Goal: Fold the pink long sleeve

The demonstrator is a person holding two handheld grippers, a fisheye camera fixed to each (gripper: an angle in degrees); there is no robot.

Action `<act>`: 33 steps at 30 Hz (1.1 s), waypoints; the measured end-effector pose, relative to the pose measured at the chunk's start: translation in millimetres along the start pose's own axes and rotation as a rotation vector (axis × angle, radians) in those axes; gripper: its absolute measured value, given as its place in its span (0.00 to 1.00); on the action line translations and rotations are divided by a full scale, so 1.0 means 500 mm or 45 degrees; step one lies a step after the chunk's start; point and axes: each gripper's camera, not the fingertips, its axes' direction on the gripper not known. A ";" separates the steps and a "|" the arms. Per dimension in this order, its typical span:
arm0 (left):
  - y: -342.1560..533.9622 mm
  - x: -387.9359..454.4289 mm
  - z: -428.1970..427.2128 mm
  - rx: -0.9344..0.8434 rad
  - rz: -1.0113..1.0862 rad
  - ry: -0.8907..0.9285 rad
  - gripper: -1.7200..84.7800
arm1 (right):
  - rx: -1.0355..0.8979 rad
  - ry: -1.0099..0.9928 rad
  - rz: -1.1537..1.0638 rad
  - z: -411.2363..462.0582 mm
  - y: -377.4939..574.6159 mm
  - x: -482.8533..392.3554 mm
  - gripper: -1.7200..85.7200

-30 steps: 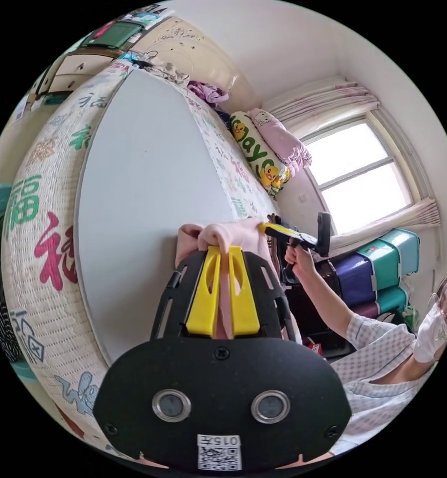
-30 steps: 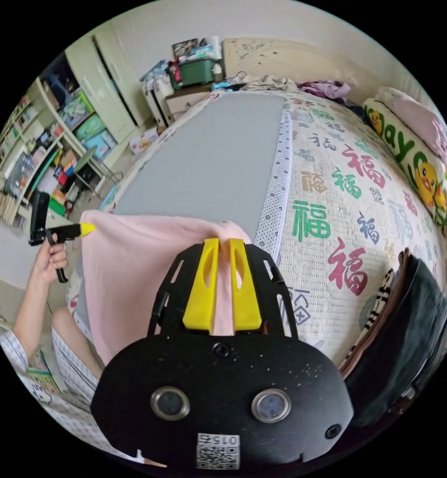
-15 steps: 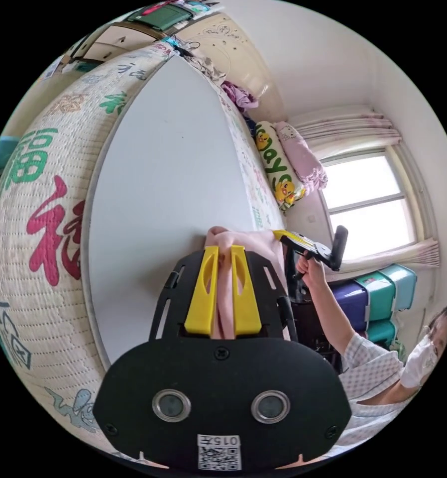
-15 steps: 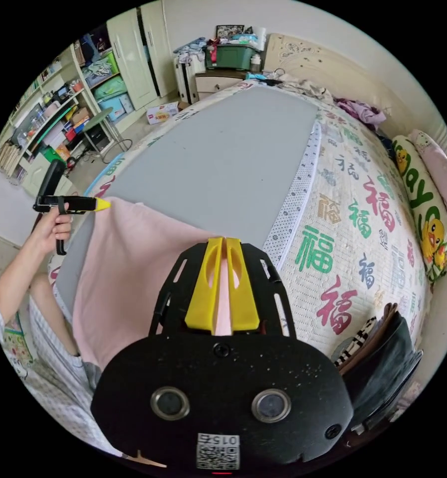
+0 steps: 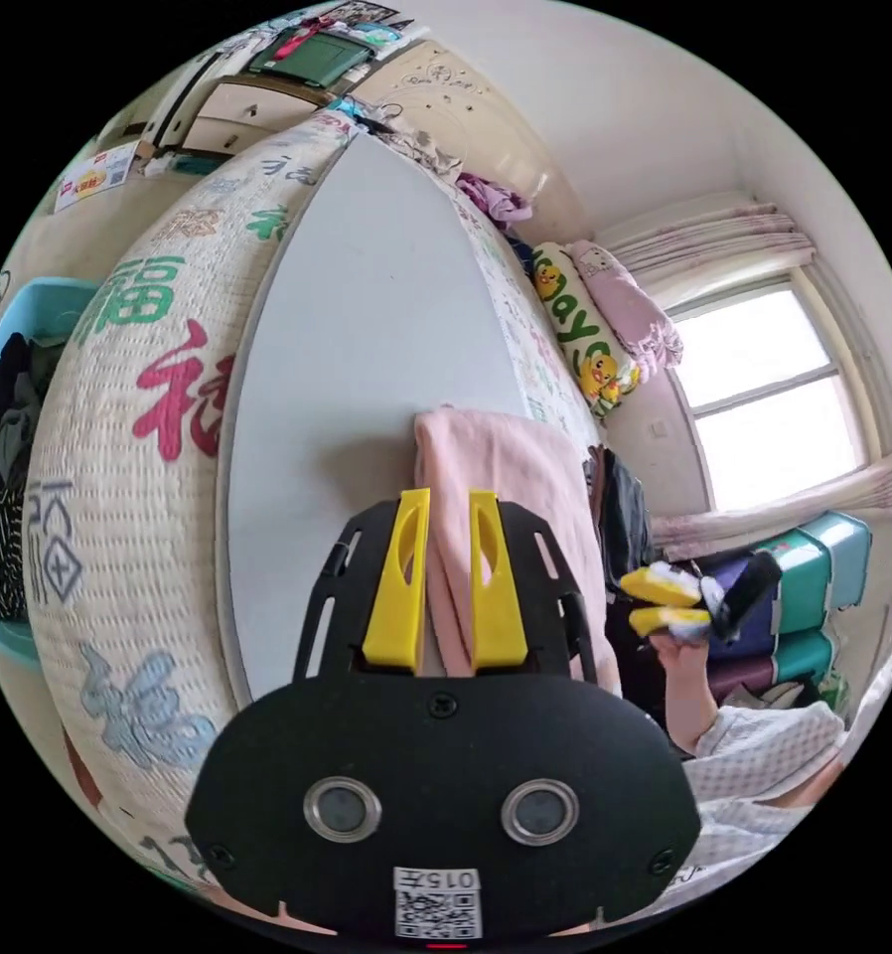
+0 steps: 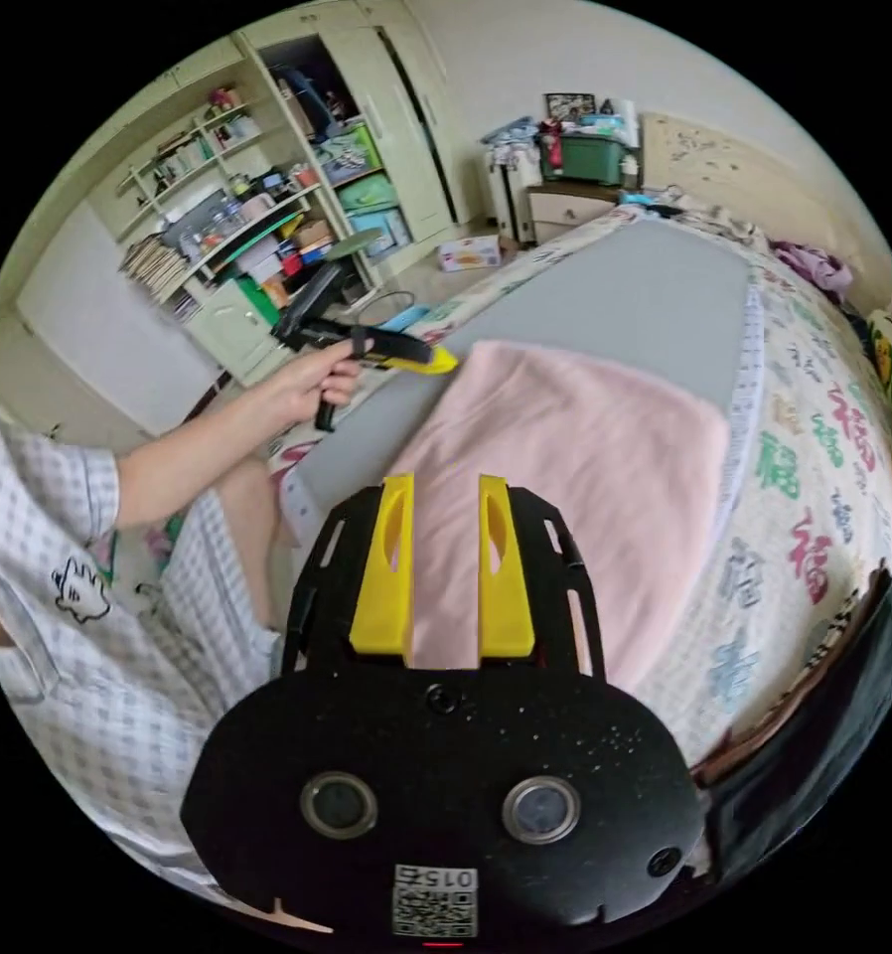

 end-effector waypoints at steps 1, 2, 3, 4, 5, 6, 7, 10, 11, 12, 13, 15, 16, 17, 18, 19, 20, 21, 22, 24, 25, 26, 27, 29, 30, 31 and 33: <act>0.013 0.004 0.003 -0.011 0.002 0.008 0.11 | -0.022 -0.038 0.029 0.051 0.032 -0.043 0.14; 0.037 0.009 0.010 -0.025 -0.004 0.023 0.11 | -0.065 -0.062 0.069 0.104 0.055 -0.073 0.15; 0.055 0.013 0.020 -0.043 -0.010 0.038 0.11 | -0.087 -0.068 0.100 0.129 0.063 -0.083 0.15; 0.061 0.014 0.025 -0.050 -0.018 0.043 0.11 | -0.119 -0.089 0.170 0.176 0.075 -0.094 0.15; 0.070 0.015 0.032 -0.055 -0.038 0.055 0.11 | -0.141 -0.109 0.188 0.219 0.079 -0.104 0.15; 0.073 0.015 0.037 -0.051 -0.053 0.053 0.11 | -0.150 -0.104 0.182 0.239 0.079 -0.109 0.15; 0.073 0.015 0.038 -0.051 -0.060 0.043 0.10 | -0.166 -0.066 0.192 0.279 0.074 -0.113 0.13; 0.066 0.031 0.038 -0.073 -0.006 -0.018 0.04 | -0.205 0.001 0.183 0.348 0.036 -0.131 0.05; 0.065 0.042 0.025 -0.059 0.010 -0.057 0.03 | -0.168 -0.048 0.145 0.354 0.017 -0.150 0.04; 0.066 0.054 0.003 -0.023 0.032 -0.097 0.02 | -0.143 -0.071 0.138 0.355 0.008 -0.160 0.04; 0.067 0.058 -0.008 -0.001 0.038 -0.106 0.02 | -0.104 -0.092 0.122 0.360 -0.009 -0.182 0.04; 0.070 0.056 -0.037 0.037 0.015 -0.088 0.02 | -0.106 -0.042 0.082 0.392 -0.031 -0.209 0.03; 0.070 0.054 -0.037 0.026 0.009 -0.093 0.02 | -0.145 -0.021 0.071 0.438 -0.041 -0.214 0.03; 0.068 0.049 -0.028 -0.018 0.002 -0.131 0.02 | -0.202 -0.018 0.087 0.503 -0.044 -0.204 0.03; 0.068 0.044 -0.016 -0.061 -0.005 -0.175 0.02 | -0.237 -0.022 0.104 0.541 -0.044 -0.195 0.03; 0.068 0.043 -0.011 -0.071 -0.011 -0.185 0.02 | -0.291 -0.023 0.141 0.612 -0.039 -0.177 0.04; 0.071 0.043 -0.009 -0.067 -0.013 -0.184 0.02 | -0.269 -0.058 0.162 0.656 -0.036 -0.164 0.04; 0.073 0.044 -0.015 -0.055 -0.018 -0.180 0.03 | -0.260 -0.077 0.172 0.671 -0.036 -0.159 0.04; 0.073 0.044 -0.017 -0.057 -0.017 -0.176 0.03 | -0.262 -0.095 0.170 0.700 -0.038 -0.156 0.05; 0.068 0.037 -0.034 -0.095 -0.029 -0.118 0.06 | -0.299 -0.144 0.150 0.743 -0.042 -0.152 0.07; 0.066 0.034 -0.041 -0.097 -0.032 -0.089 0.07 | -0.354 -0.239 0.143 0.766 -0.049 -0.138 0.10; 0.064 0.028 -0.063 -0.055 -0.034 -0.031 0.09 | -0.353 -0.377 0.098 0.771 -0.055 -0.122 0.12; 0.063 0.020 -0.089 0.015 -0.042 0.013 0.12 | -0.324 -0.444 0.080 0.765 -0.057 -0.111 0.13; 0.052 0.011 -0.122 0.091 -0.043 0.073 0.16 | -0.078 -0.621 0.075 0.719 -0.061 -0.033 0.13; 0.040 0.008 -0.134 0.109 -0.033 0.074 0.19 | -0.007 -0.624 0.094 0.707 -0.061 -0.005 0.13; 0.033 0.008 -0.136 0.107 -0.026 0.061 0.20 | 0.136 -0.575 0.133 0.687 -0.058 0.056 0.14; 0.001 0.004 -0.128 0.057 -0.026 0.024 0.23 | 0.293 -0.390 0.229 0.681 -0.049 0.150 0.15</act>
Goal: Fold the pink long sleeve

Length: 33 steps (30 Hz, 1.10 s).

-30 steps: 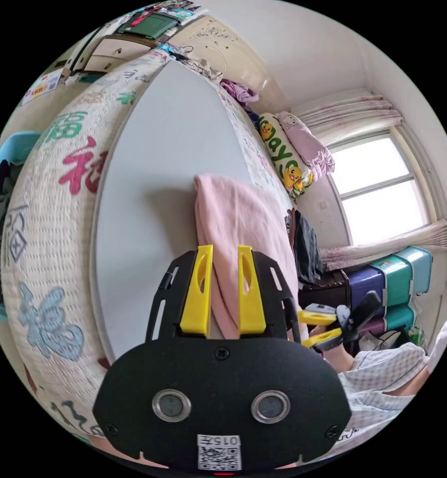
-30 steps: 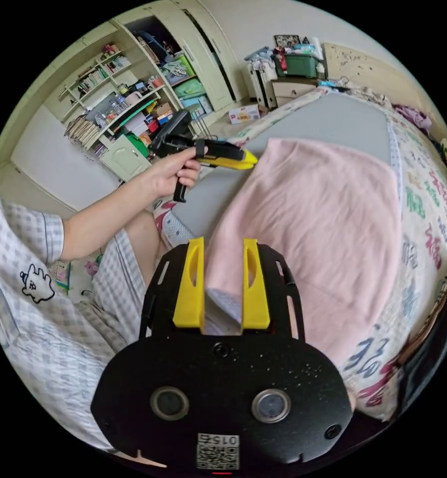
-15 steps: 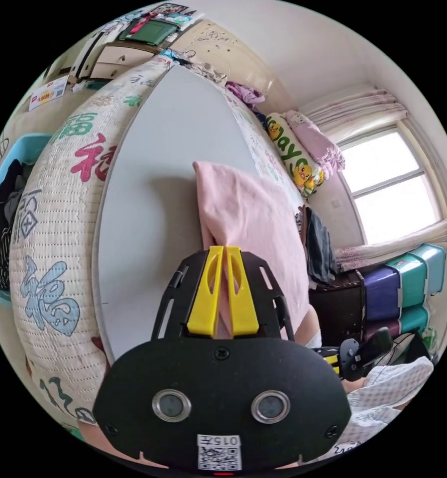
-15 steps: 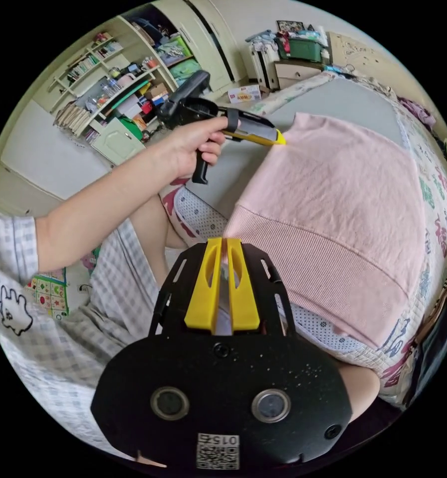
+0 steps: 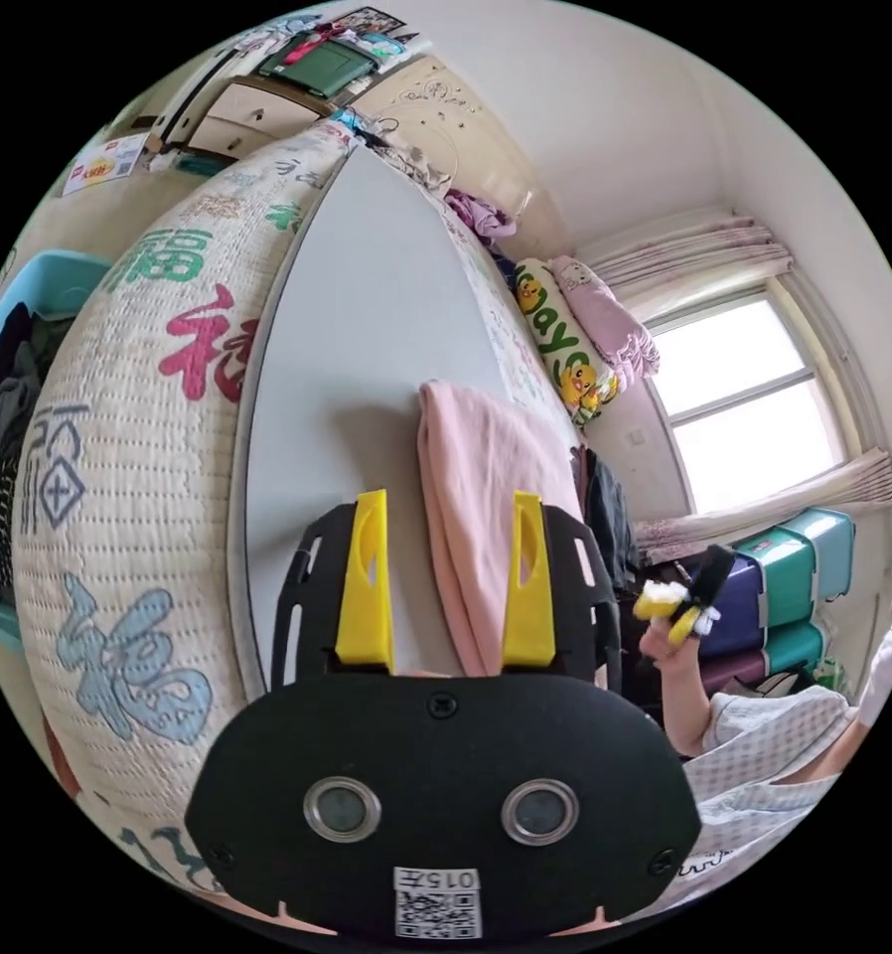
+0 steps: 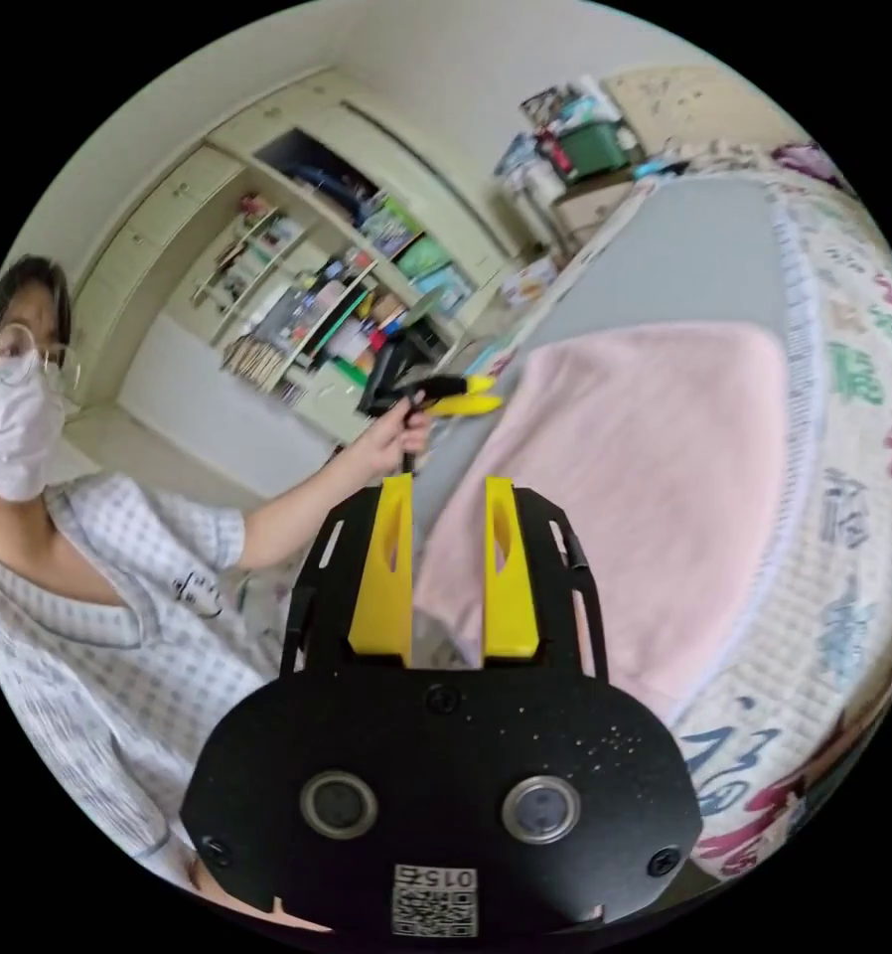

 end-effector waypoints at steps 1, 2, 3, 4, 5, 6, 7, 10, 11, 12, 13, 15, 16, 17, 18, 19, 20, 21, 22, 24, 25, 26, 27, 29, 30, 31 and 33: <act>-0.007 0.000 0.003 -0.001 0.005 0.016 0.23 | 0.084 0.089 0.059 -0.007 -0.006 0.062 0.17; -0.018 -0.001 0.007 0.009 -0.002 0.050 0.23 | 0.144 0.135 0.099 0.000 -0.009 0.121 0.19; -0.028 0.003 0.011 0.016 -0.001 0.071 0.23 | 0.164 0.149 0.131 0.008 -0.010 0.150 0.20; -0.033 0.007 0.014 0.015 0.006 0.074 0.23 | 0.182 0.165 0.176 0.032 -0.012 0.200 0.21; -0.044 0.016 0.018 0.008 0.024 0.072 0.23 | 0.188 0.183 0.200 0.066 -0.010 0.243 0.22; -0.055 0.026 0.022 -0.003 0.043 0.069 0.23 | 0.187 0.193 0.216 0.087 -0.008 0.263 0.23; -0.060 0.030 0.024 -0.008 0.050 0.068 0.23 | 0.173 0.200 0.255 0.132 -0.004 0.302 0.23; -0.087 0.045 0.036 -0.050 0.056 0.074 0.20 | 0.070 0.208 0.314 0.270 0.013 0.380 0.24; -0.098 0.049 0.042 -0.072 0.057 0.090 0.18 | 0.017 0.227 0.333 0.330 0.023 0.404 0.24; -0.109 0.055 0.049 -0.093 0.054 0.121 0.17 | -0.005 0.228 0.346 0.359 0.030 0.415 0.25; -0.114 0.059 0.052 -0.104 0.050 0.133 0.17 | -0.039 0.215 0.368 0.414 0.044 0.432 0.25; -0.133 0.084 0.061 -0.152 0.045 0.108 0.15 | -0.052 0.214 0.403 0.481 0.069 0.451 0.25; -0.136 0.091 0.061 -0.158 0.045 0.097 0.15 | -0.061 0.215 0.409 0.517 0.088 0.459 0.25; -0.139 0.106 0.062 -0.161 0.049 0.092 0.15 | -0.068 0.217 0.427 0.554 0.111 0.468 0.25; -0.140 0.119 0.060 -0.160 0.035 0.088 0.14 | -0.073 0.217 0.428 0.571 0.122 0.471 0.24; -0.140 0.126 0.059 -0.166 0.029 0.085 0.13 | -0.086 0.230 0.432 0.604 0.144 0.473 0.22; -0.139 0.142 0.052 -0.167 0.011 0.083 0.12 | -0.085 0.247 0.422 0.632 0.168 0.464 0.20; -0.134 0.168 0.038 -0.135 0.013 0.079 0.10 | -0.080 0.258 0.416 0.646 0.180 0.456 0.19; -0.130 0.185 0.029 -0.114 0.030 0.073 0.09 | -0.059 0.295 0.393 0.671 0.208 0.433 0.16; -0.112 0.268 -0.013 -0.031 0.135 0.094 0.08 | 0.013 0.321 0.345 0.698 0.261 0.391 0.14; -0.107 0.291 -0.025 -0.017 0.162 0.107 0.08 | 0.091 0.303 0.319 0.706 0.307 0.364 0.13; -0.098 0.339 -0.049 0.011 0.217 0.125 0.08 | 0.179 0.268 0.291 0.706 0.359 0.339 0.13; -0.087 0.388 -0.077 0.041 0.273 0.141 0.07 | 0.224 0.250 0.279 0.704 0.387 0.327 0.13; -0.068 0.465 -0.118 0.080 0.372 0.187 0.07 | 0.380 0.194 0.222 0.692 0.507 0.279 0.12; -0.055 0.520 -0.143 0.097 0.442 0.211 0.07 | 0.412 0.188 0.200 0.689 0.537 0.266 0.12; -0.047 0.548 -0.155 0.105 0.479 0.220 0.07 | 0.469 0.184 0.154 0.682 0.599 0.239 0.12; -0.019 0.664 -0.195 0.134 0.636 0.228 0.07 | 0.547 0.184 0.090 0.677 0.693 0.201 0.12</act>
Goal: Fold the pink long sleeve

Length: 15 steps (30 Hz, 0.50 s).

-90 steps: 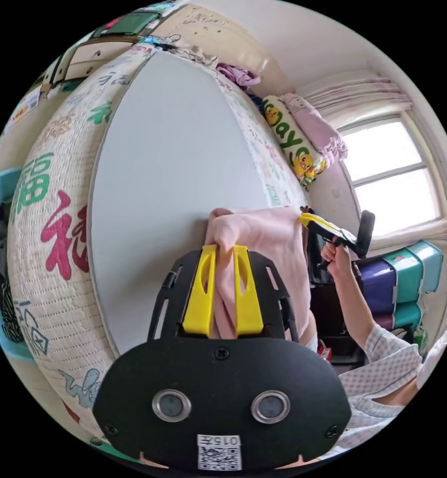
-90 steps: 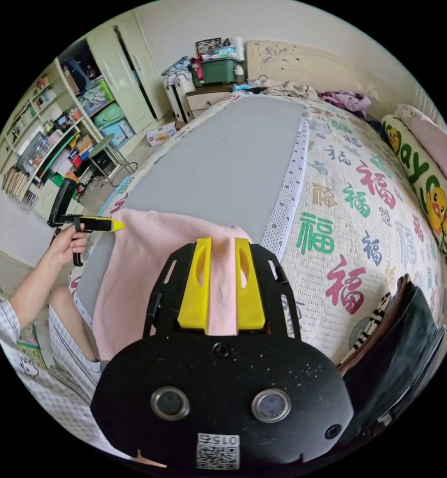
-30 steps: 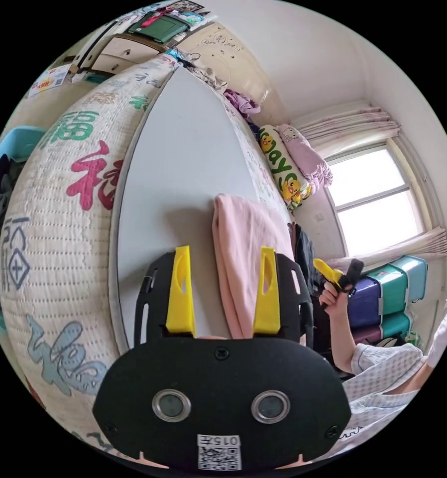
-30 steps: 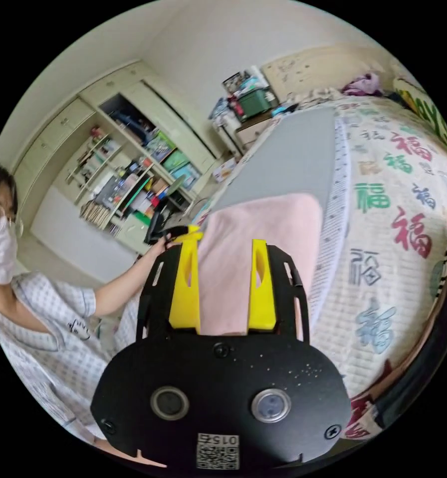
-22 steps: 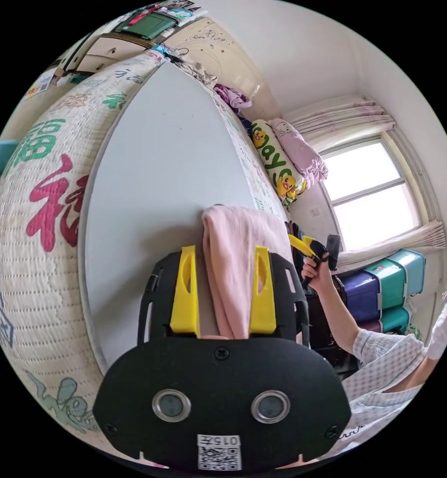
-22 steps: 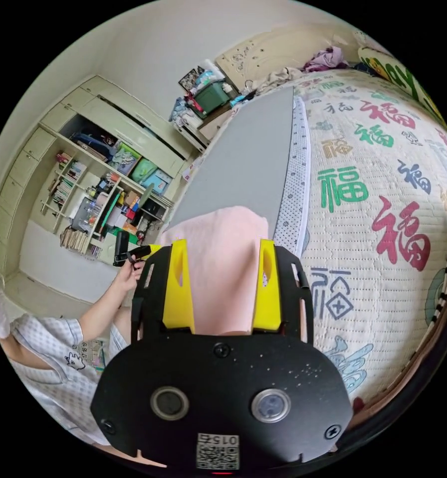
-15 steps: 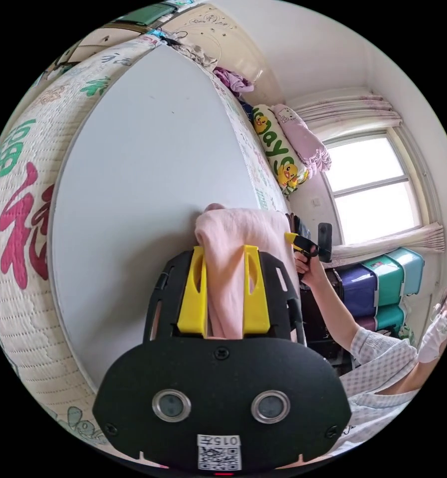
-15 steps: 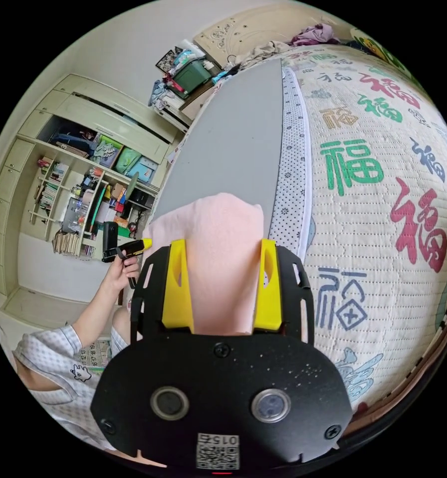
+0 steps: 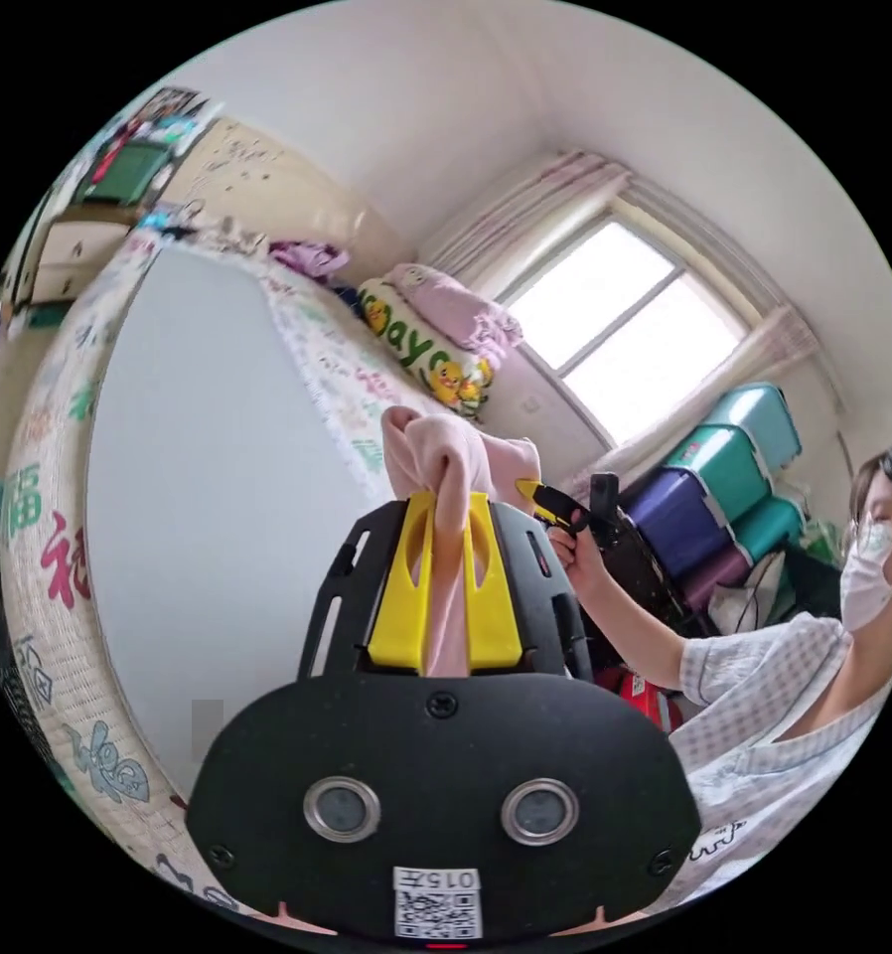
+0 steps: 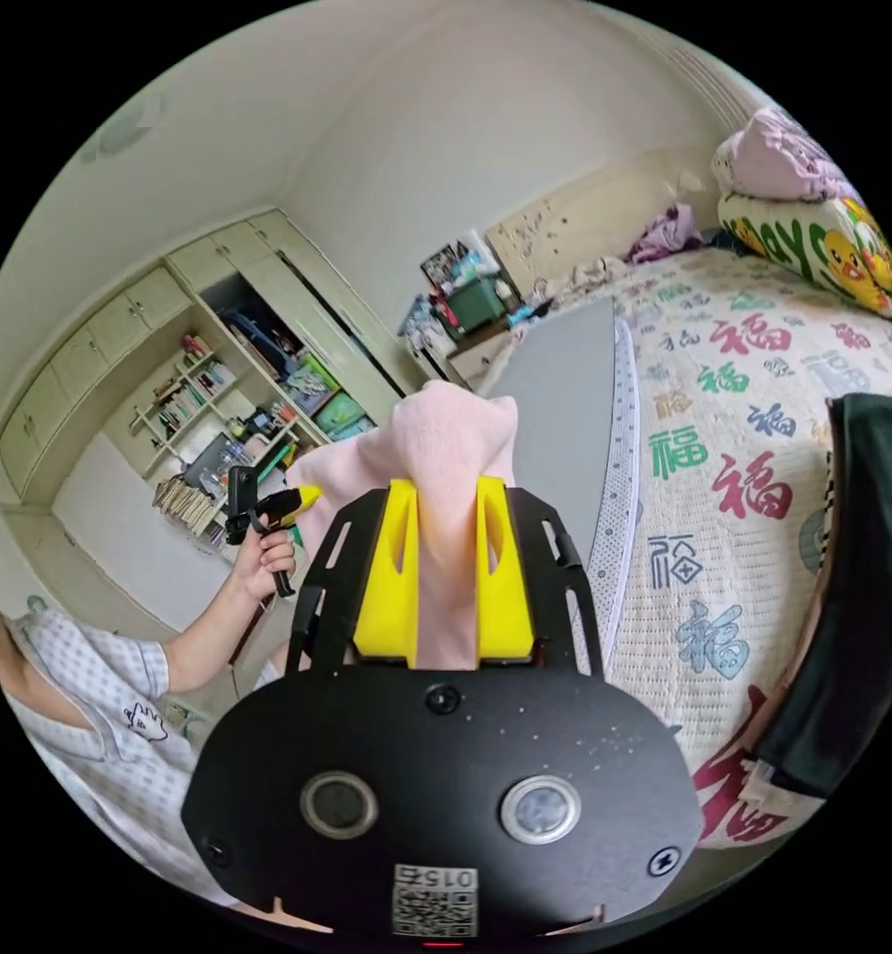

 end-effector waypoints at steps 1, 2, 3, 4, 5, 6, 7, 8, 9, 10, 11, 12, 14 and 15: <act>-0.009 0.029 -0.002 0.005 0.040 -0.002 0.07 | 0.055 -0.011 -0.023 -0.027 0.056 -0.011 0.12; -0.028 0.084 -0.004 0.017 0.114 -0.004 0.07 | 0.113 -0.029 -0.030 -0.048 0.109 -0.013 0.12; -0.049 0.132 -0.002 0.030 0.169 0.001 0.07 | 0.143 -0.038 -0.029 -0.056 0.134 -0.012 0.12; -0.060 0.153 0.001 0.035 0.189 0.008 0.07 | 0.201 -0.052 -0.030 -0.068 0.182 -0.007 0.12; -0.084 0.190 0.010 0.044 0.224 0.024 0.07 | 0.256 -0.061 -0.035 -0.077 0.226 0.001 0.12; -0.110 0.222 0.023 0.053 0.263 0.037 0.07 | 0.282 -0.066 -0.037 -0.080 0.246 0.007 0.12; -0.122 0.236 0.031 0.057 0.280 0.044 0.07 | 0.330 -0.071 -0.044 -0.085 0.287 0.022 0.12; -0.148 0.260 0.051 0.063 0.302 0.066 0.07 | 0.370 -0.071 -0.048 -0.089 0.324 0.041 0.12; -0.175 0.279 0.075 0.065 0.320 0.097 0.07 | 0.388 -0.068 -0.049 -0.091 0.342 0.051 0.12; -0.189 0.288 0.089 0.063 0.330 0.113 0.07 | 0.424 -0.060 -0.055 -0.096 0.378 0.073 0.12; -0.220 0.305 0.120 0.054 0.346 0.142 0.07 | 0.457 -0.049 -0.065 -0.103 0.413 0.097 0.12; -0.252 0.325 0.154 0.038 0.400 0.166 0.07 | 0.473 -0.042 -0.070 -0.108 0.430 0.109 0.12; -0.302 0.352 0.212 0.017 0.472 0.238 0.07 | 0.550 -0.013 -0.068 -0.137 0.501 0.160 0.12; -0.333 0.367 0.255 0.007 0.492 0.317 0.07 | 0.570 -0.002 -0.062 -0.146 0.518 0.171 0.12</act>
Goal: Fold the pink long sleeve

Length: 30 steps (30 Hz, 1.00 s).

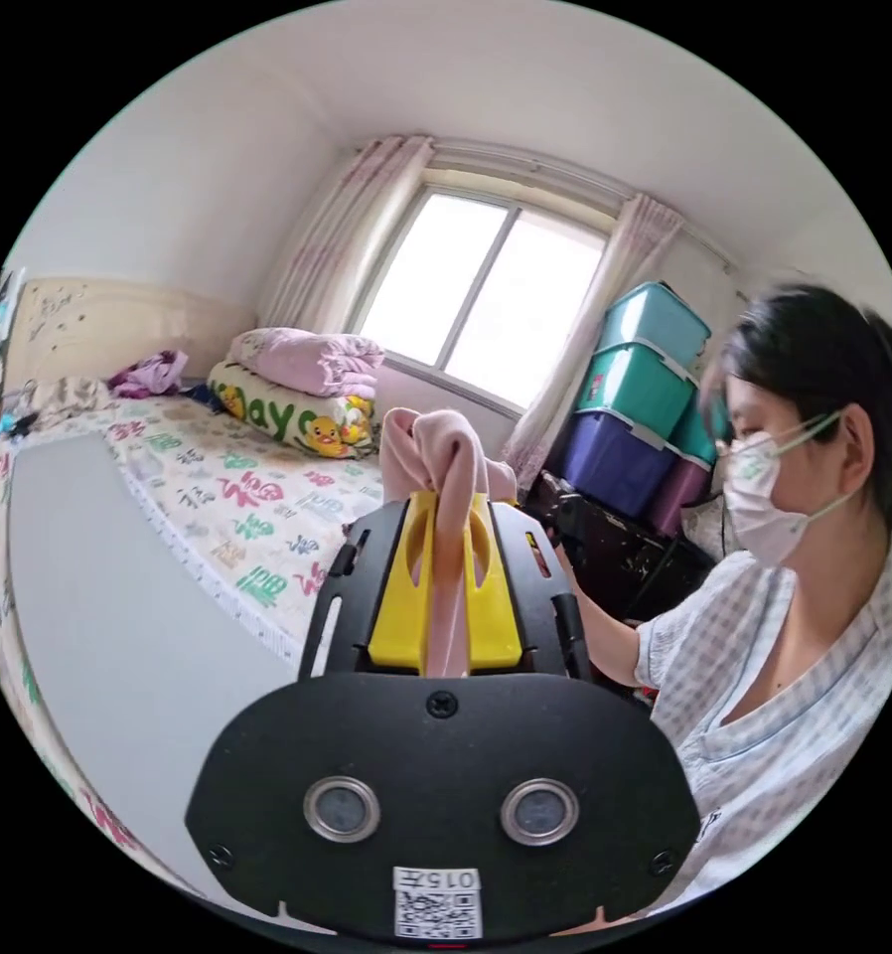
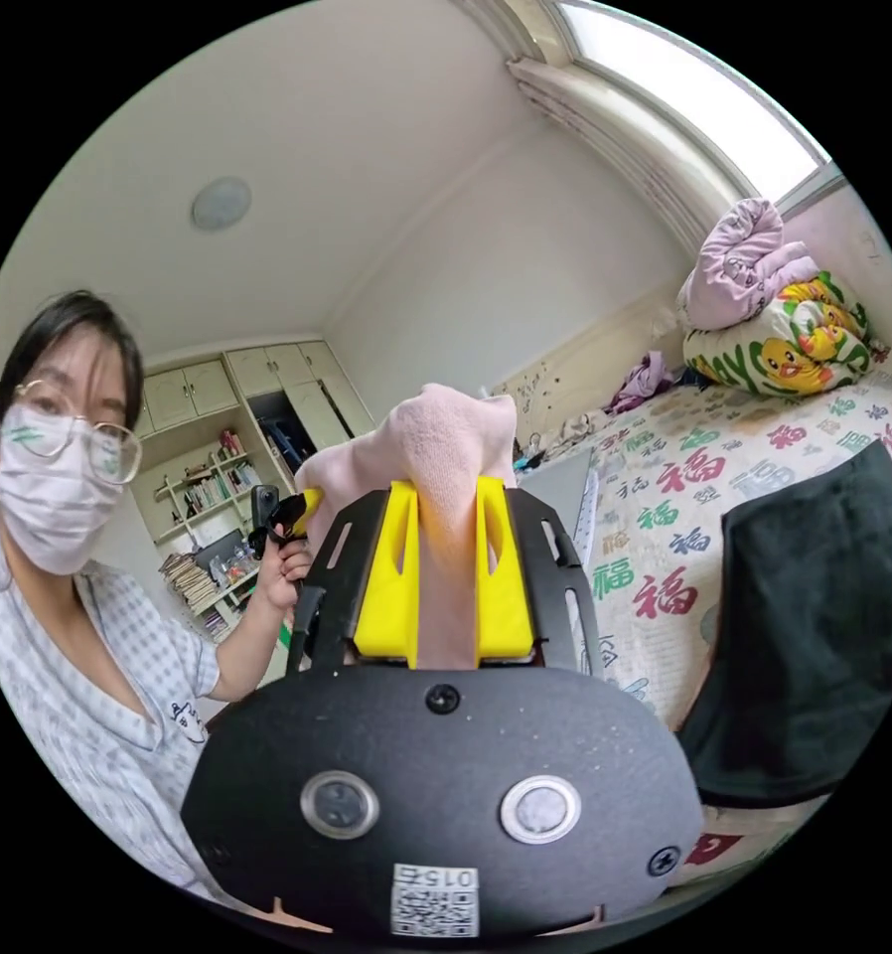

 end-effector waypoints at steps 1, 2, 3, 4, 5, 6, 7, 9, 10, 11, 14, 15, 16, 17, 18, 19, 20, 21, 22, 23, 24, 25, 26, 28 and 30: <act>-0.016 -0.005 0.023 0.002 0.003 0.040 0.07 | 0.040 0.035 0.000 -0.034 0.021 0.015 0.12; -0.049 -0.013 0.071 0.005 -0.006 0.110 0.07 | 0.078 0.082 -0.002 -0.069 0.036 0.024 0.12; -0.084 -0.018 0.120 0.004 -0.027 0.162 0.07 | 0.097 0.108 -0.004 -0.087 0.042 0.027 0.12; -0.103 -0.020 0.146 0.000 -0.044 0.185 0.07 | 0.130 0.161 -0.001 -0.124 0.048 0.030 0.12; -0.142 -0.018 0.199 -0.011 -0.073 0.228 0.07 | 0.151 0.224 -0.002 -0.163 0.046 0.030 0.12; -0.184 -0.009 0.255 -0.018 -0.090 0.266 0.07 | 0.157 0.261 -0.006 -0.183 0.043 0.029 0.12; -0.206 -0.002 0.284 -0.022 -0.093 0.284 0.07 | 0.167 0.339 -0.011 -0.227 0.033 0.025 0.12; -0.299 0.042 0.403 -0.039 -0.040 0.331 0.07 | 0.183 0.443 -0.015 -0.299 0.014 0.021 0.12; -0.321 0.054 0.433 -0.038 -0.033 0.343 0.07 | 0.196 0.506 -0.015 -0.351 -0.001 0.019 0.12; -0.363 0.077 0.497 -0.038 -0.031 0.381 0.07 | 0.202 0.581 -0.029 -0.403 -0.017 0.016 0.12; -0.457 0.129 0.667 -0.056 -0.059 0.500 0.07 | 0.200 0.784 -0.054 -0.532 -0.060 0.022 0.12; -0.489 0.146 0.737 -0.064 -0.067 0.524 0.07 | 0.196 0.822 -0.052 -0.555 -0.070 0.025 0.12; -0.504 0.153 0.773 -0.074 -0.079 0.534 0.07 | 0.176 0.914 -0.060 -0.592 -0.090 0.030 0.12; -0.533 0.164 0.842 -0.094 -0.086 0.545 0.07 | 0.139 1.023 -0.094 -0.617 -0.111 0.037 0.12; -0.558 0.170 0.908 -0.103 -0.087 0.536 0.07 | 0.121 1.075 -0.103 -0.627 -0.122 0.043 0.12; -0.569 0.169 0.943 -0.108 -0.096 0.533 0.07 | 0.083 1.163 -0.113 -0.641 -0.147 0.067 0.12; -0.589 0.160 1.015 -0.117 -0.121 0.534 0.07 | 0.036 1.242 -0.124 -0.645 -0.174 0.108 0.12; -0.606 0.140 1.092 -0.120 -0.163 0.533 0.07 | 0.011 1.278 -0.126 -0.645 -0.188 0.136 0.12; -0.613 0.125 1.133 -0.127 -0.196 0.525 0.07 | -0.050 1.329 -0.103 -0.641 -0.220 0.217 0.12; -0.625 0.091 1.221 -0.149 -0.241 0.495 0.07 | -0.121 1.370 -0.039 -0.632 -0.252 0.326 0.12; -0.630 0.051 1.316 -0.188 -0.298 0.405 0.07 | -0.162 1.394 0.005 -0.625 -0.267 0.390 0.13; -0.629 0.028 1.367 -0.226 -0.333 0.346 0.08 | -0.243 1.453 0.078 -0.607 -0.286 0.529 0.13; -0.622 -0.016 1.467 -0.349 -0.383 0.211 0.08 | -0.340 1.540 0.175 -0.583 -0.287 0.674 0.13; -0.593 -0.081 1.582 -0.575 -0.534 0.033 0.07 | -0.439 1.645 0.365 -0.553 -0.267 0.832 0.10; -0.559 -0.115 1.603 -0.498 -0.671 0.234 0.06 | -0.443 1.551 0.376 -0.520 -0.233 0.870 0.09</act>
